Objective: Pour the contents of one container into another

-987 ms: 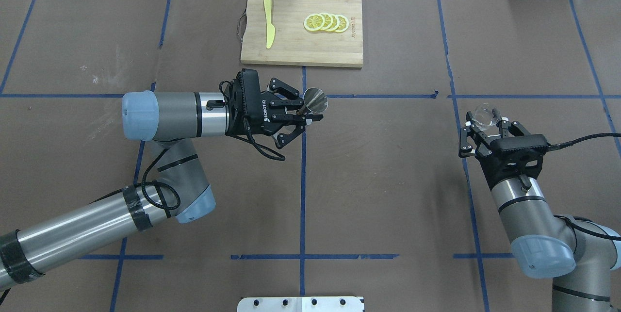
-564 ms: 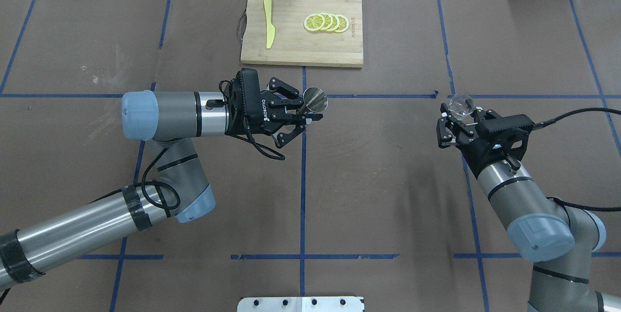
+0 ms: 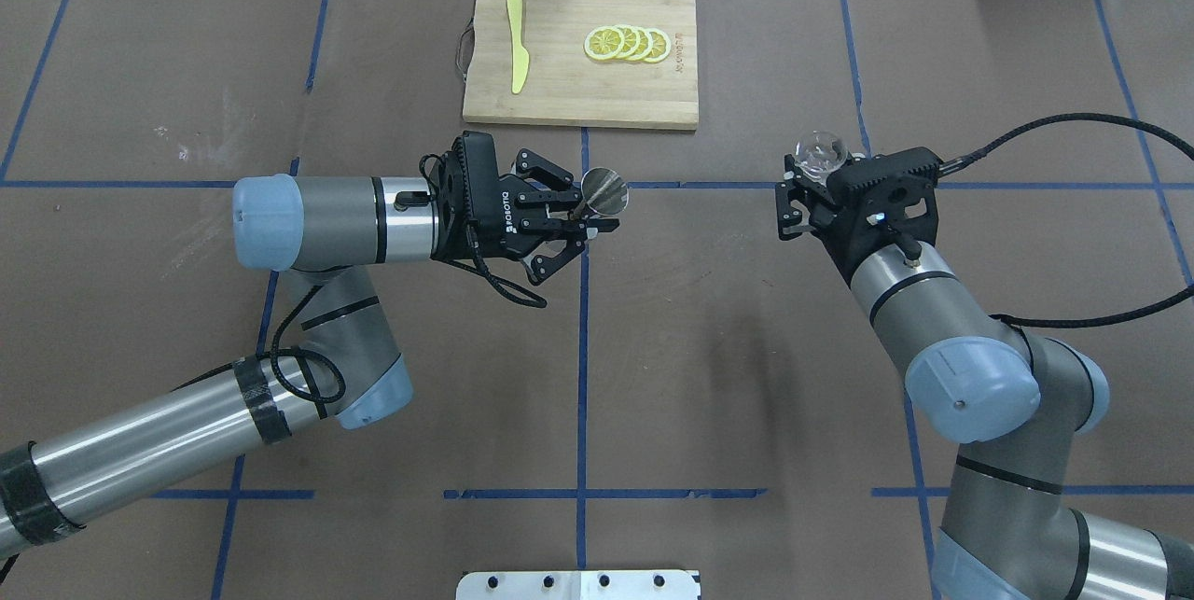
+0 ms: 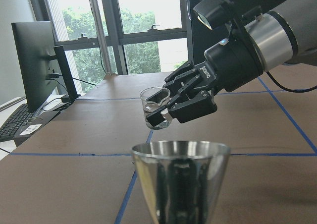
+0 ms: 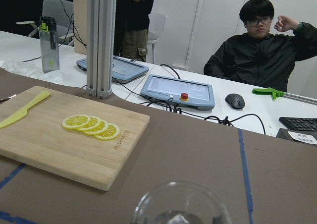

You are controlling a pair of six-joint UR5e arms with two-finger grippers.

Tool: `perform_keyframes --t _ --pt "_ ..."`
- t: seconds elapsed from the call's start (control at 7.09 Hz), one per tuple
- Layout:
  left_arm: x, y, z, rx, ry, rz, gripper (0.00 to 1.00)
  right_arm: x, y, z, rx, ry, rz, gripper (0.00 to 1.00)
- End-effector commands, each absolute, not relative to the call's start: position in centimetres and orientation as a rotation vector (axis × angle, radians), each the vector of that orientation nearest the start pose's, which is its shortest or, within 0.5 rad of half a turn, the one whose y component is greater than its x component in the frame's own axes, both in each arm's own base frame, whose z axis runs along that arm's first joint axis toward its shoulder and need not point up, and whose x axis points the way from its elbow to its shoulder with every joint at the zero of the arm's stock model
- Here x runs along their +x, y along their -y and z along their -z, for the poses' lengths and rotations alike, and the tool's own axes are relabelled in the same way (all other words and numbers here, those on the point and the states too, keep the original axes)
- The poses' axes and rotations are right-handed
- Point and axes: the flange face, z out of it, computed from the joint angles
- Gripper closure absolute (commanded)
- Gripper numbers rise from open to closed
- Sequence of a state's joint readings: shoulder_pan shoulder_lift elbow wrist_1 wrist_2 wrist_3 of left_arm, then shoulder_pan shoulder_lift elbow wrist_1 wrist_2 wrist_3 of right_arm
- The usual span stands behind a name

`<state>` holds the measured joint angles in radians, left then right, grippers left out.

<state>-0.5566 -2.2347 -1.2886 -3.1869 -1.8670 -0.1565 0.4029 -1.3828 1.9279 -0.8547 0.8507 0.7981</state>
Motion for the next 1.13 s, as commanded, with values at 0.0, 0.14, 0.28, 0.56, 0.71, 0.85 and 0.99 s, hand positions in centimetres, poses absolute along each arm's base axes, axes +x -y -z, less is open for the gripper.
perform_keyframes --t 0.0,0.14,0.28,0.56,0.71,0.85,0.99 --pt "51.5 44.3 -22.6 1.608 -1.306 -0.838 1.00 -39.9 38.7 -23.2 1.196 0.617 -0.076 1.00" --pt "51.5 44.2 -22.8 1.603 -1.306 -0.837 1.00 -40.2 38.8 -21.2 1.202 0.628 -0.086 1.00" --pt "51.5 44.2 -22.8 1.603 -1.306 -0.837 1.00 -39.9 38.7 -20.9 1.205 0.630 -0.093 1.00" --pt "51.5 44.4 -22.8 1.601 -1.302 -0.815 1.00 -40.2 38.8 -21.4 1.211 0.567 -0.102 1.00" --pt "51.5 44.5 -22.8 1.590 -1.305 -0.789 1.00 -40.5 38.7 -21.4 1.203 0.527 -0.086 1.00" --pt "51.5 44.5 -22.8 1.584 -1.310 -0.780 1.00 -40.8 38.5 -21.2 1.211 0.518 -0.090 1.00" --pt "51.6 44.4 -22.8 1.562 -1.328 -0.765 1.00 -41.0 38.3 -21.2 1.210 0.502 -0.075 1.00"
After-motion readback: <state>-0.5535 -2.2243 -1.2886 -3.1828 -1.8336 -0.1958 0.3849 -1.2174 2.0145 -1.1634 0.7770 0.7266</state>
